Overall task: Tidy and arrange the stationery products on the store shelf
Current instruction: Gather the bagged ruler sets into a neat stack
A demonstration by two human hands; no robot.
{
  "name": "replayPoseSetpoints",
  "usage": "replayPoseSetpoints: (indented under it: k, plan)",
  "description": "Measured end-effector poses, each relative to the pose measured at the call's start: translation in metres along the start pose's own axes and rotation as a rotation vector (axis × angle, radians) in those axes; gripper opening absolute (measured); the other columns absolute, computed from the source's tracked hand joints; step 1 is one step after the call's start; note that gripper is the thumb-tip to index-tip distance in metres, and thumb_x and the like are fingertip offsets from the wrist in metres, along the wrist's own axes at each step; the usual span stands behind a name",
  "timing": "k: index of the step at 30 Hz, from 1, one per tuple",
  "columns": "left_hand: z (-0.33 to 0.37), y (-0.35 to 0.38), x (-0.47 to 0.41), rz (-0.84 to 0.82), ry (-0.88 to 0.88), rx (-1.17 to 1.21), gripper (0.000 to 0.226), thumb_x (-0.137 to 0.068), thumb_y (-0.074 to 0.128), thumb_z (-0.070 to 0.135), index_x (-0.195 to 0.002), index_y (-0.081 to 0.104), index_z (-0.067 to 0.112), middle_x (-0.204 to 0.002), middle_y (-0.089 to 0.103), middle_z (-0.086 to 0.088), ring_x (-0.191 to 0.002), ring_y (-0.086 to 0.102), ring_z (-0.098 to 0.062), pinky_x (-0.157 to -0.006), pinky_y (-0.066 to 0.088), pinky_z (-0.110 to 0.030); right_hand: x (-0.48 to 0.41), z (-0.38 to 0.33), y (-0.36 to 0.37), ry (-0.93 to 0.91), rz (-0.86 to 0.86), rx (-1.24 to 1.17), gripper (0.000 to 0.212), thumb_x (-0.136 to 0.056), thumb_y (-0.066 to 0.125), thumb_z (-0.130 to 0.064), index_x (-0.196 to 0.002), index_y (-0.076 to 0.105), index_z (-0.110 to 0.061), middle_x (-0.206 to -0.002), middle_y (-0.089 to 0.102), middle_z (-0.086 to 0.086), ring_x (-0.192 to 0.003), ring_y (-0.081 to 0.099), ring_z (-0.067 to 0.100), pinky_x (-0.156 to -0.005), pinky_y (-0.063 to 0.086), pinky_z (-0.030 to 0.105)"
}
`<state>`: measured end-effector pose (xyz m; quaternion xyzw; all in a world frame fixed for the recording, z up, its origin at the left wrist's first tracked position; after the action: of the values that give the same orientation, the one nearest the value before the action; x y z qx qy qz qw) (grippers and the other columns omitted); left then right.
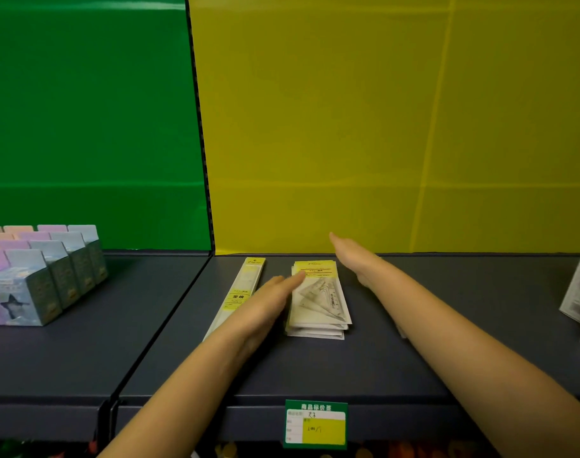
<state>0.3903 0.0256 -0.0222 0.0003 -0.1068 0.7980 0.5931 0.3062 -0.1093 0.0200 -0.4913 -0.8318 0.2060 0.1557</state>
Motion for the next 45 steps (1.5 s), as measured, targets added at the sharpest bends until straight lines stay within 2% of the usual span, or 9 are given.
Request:
replayPoseSetpoints:
  k: [4,9,12,15,27,32,37,41,45]
  plan:
    - [0.008,0.007,-0.018,0.038,-0.071,0.179,0.056,-0.092,0.041,0.045,-0.136,0.041,0.010,-0.141,0.048,-0.004,-0.129,0.045,-0.019,-0.113,0.029,-0.038,0.014,0.020,0.001,0.074,0.001,-0.273,0.058,-0.098,0.027,-0.042,-0.148,0.015,-0.014,-0.157,0.015,0.007,-0.143,0.019,0.025,-0.116,0.017,0.039]
    - [0.014,0.014,-0.028,0.098,-0.110,0.246,0.037,-0.099,0.032,0.033,-0.084,0.054,0.008,-0.072,0.067,-0.003,-0.075,0.058,-0.017,-0.065,0.045,-0.029,0.025,0.030,0.020,0.125,-0.028,-0.433,0.059,-0.096,0.030,-0.047,-0.145,0.026,-0.014,-0.147,0.039,0.012,-0.129,0.044,0.028,-0.110,0.033,0.043]
    - [0.013,0.014,-0.030,0.115,-0.102,0.299,0.047,-0.098,0.034,0.036,-0.130,0.046,0.004,-0.123,0.059,-0.013,-0.107,0.059,-0.027,-0.078,0.049,-0.035,0.036,0.025,0.027,0.134,-0.029,-0.456,0.059,-0.095,0.029,-0.048,-0.146,0.023,-0.017,-0.151,0.032,0.010,-0.135,0.037,0.028,-0.112,0.030,0.045]
    - [0.011,0.013,-0.031,0.142,-0.081,0.298,0.057,-0.095,0.037,0.042,-0.143,0.032,0.012,-0.147,0.039,-0.014,-0.130,0.045,-0.029,-0.103,0.042,-0.042,0.045,0.023,0.025,0.111,-0.003,-0.447,0.055,-0.099,0.024,-0.041,-0.147,0.020,-0.013,-0.154,0.024,0.009,-0.142,0.024,0.025,-0.113,0.021,0.038]
    - [0.062,0.040,0.007,0.235,0.277,0.115,0.051,-0.098,0.039,0.025,-0.145,0.024,0.015,-0.154,0.025,0.000,-0.142,0.025,-0.020,-0.108,0.024,-0.032,0.064,0.040,-0.060,-0.021,0.143,-0.450,0.056,-0.098,0.030,-0.040,-0.147,0.021,-0.013,-0.154,0.024,0.001,-0.142,0.023,0.019,-0.112,0.020,0.033]
    - [0.054,0.118,-0.009,0.019,0.132,0.234,0.049,-0.097,0.038,0.028,-0.142,0.029,0.009,-0.151,0.030,-0.006,-0.139,0.027,-0.022,-0.103,0.022,-0.026,0.086,0.082,-0.083,0.050,0.182,-0.652,0.052,-0.100,0.032,-0.028,-0.145,0.024,-0.003,-0.154,0.024,0.011,-0.143,0.022,0.022,-0.117,0.018,0.033]
    - [0.027,0.147,-0.033,0.010,-0.030,0.375,0.059,-0.093,0.035,0.044,-0.142,0.033,0.013,-0.146,0.041,-0.012,-0.130,0.044,-0.026,-0.112,0.032,-0.044,0.099,0.081,-0.075,0.039,0.101,-0.726,0.054,-0.100,0.031,-0.027,-0.144,0.019,0.002,-0.155,0.020,0.015,-0.143,0.020,0.022,-0.116,0.019,0.029]
    - [0.030,0.153,-0.028,0.001,-0.031,0.448,0.053,-0.096,0.032,0.041,-0.139,0.038,0.010,-0.137,0.050,-0.016,-0.121,0.054,-0.028,-0.099,0.045,-0.039,0.115,0.069,-0.066,0.011,0.040,-0.673,0.046,-0.101,0.026,-0.022,-0.139,0.031,0.003,-0.147,0.037,0.018,-0.136,0.035,0.025,-0.088,0.037,0.021]
    - [0.020,0.155,-0.042,0.035,-0.026,0.470,0.075,-0.076,0.040,0.057,-0.142,0.034,0.019,-0.145,0.043,-0.010,-0.128,0.047,-0.027,-0.108,0.038,-0.047,0.120,0.064,-0.065,0.001,0.030,-0.647,0.045,-0.101,0.026,-0.022,-0.138,0.034,0.003,-0.146,0.038,0.018,-0.135,0.036,0.026,-0.099,0.033,0.026]
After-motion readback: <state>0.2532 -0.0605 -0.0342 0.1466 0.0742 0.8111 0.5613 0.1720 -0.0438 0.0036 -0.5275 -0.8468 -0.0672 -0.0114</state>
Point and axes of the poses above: each hand's wrist, its own x-axis away from the middle knuckle, its own y-axis out of the palm, z = x × y, the point moved 6 cm from there along -x, towards the middle knuckle
